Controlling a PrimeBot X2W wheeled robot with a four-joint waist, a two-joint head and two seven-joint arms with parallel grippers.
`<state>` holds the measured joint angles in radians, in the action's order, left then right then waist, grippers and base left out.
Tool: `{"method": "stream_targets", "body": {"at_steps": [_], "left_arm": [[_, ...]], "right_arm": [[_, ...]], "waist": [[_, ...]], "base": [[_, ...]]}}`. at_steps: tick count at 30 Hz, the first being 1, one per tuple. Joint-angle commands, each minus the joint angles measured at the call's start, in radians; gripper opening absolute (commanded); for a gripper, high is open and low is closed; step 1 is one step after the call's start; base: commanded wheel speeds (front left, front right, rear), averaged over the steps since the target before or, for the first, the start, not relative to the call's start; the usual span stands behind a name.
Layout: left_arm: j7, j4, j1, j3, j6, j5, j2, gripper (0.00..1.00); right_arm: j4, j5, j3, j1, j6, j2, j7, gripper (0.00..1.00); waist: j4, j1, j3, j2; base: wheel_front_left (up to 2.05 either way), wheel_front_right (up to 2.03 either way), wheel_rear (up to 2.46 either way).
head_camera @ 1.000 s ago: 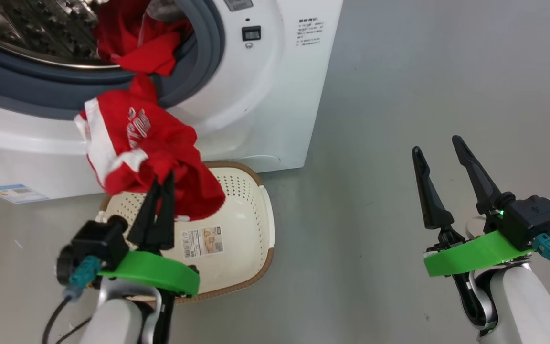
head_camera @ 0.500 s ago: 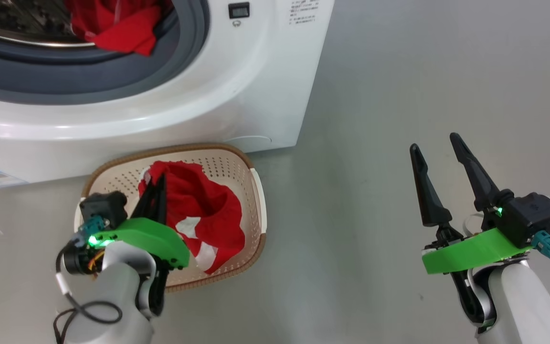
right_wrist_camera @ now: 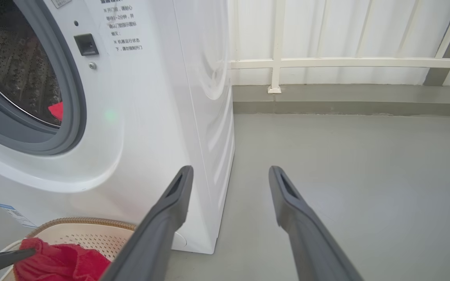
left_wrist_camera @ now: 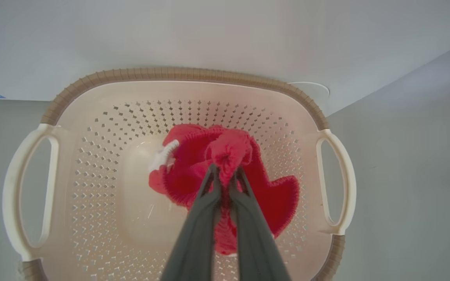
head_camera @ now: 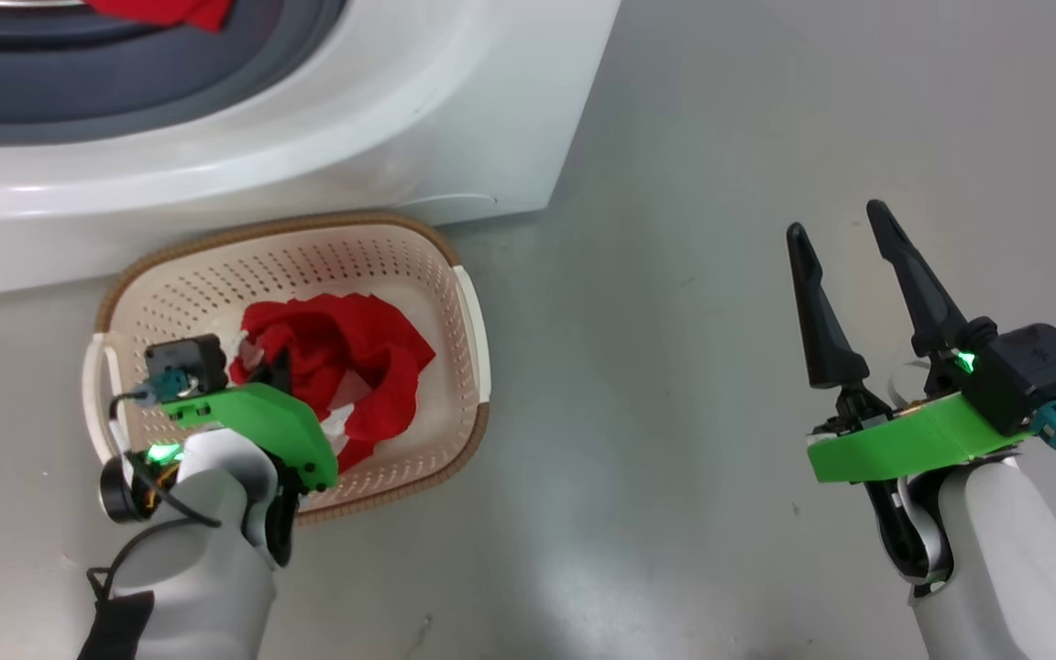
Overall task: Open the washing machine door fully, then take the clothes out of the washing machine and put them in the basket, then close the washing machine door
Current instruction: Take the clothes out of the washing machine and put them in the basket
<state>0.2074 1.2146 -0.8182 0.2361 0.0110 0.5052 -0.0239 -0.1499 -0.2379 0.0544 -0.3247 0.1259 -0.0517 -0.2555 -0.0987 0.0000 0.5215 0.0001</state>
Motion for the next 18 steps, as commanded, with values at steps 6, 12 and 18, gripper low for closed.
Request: {"method": "stream_targets", "body": {"at_steps": [6, 12, 18], "left_arm": [[-0.045, 0.049, -0.047, -0.007, -0.036, 0.006, -0.038, 0.0], [-0.066, 0.066, -0.06, 0.0, -0.053, 0.006, -0.059, 0.06], [-0.064, 0.071, -0.06, 0.011, -0.061, 0.004, -0.061, 1.0]], "right_arm": [[0.027, -0.017, 0.034, -0.023, 0.005, 0.001, -0.006, 1.0], [0.023, -0.034, 0.039, -0.035, 0.005, 0.001, -0.006, 1.0], [0.017, -0.037, 0.036, -0.039, 0.005, 0.001, -0.006, 1.0]], "waist": [[-0.036, 0.0, 0.071, -0.0001], [-0.054, 0.0, 0.096, -0.0001], [-0.055, 0.0, 0.093, -0.0001]], "base": [[0.0, 0.0, 0.0], [0.0, 0.0, 0.0], [0.0, 0.0, 0.0]]}}
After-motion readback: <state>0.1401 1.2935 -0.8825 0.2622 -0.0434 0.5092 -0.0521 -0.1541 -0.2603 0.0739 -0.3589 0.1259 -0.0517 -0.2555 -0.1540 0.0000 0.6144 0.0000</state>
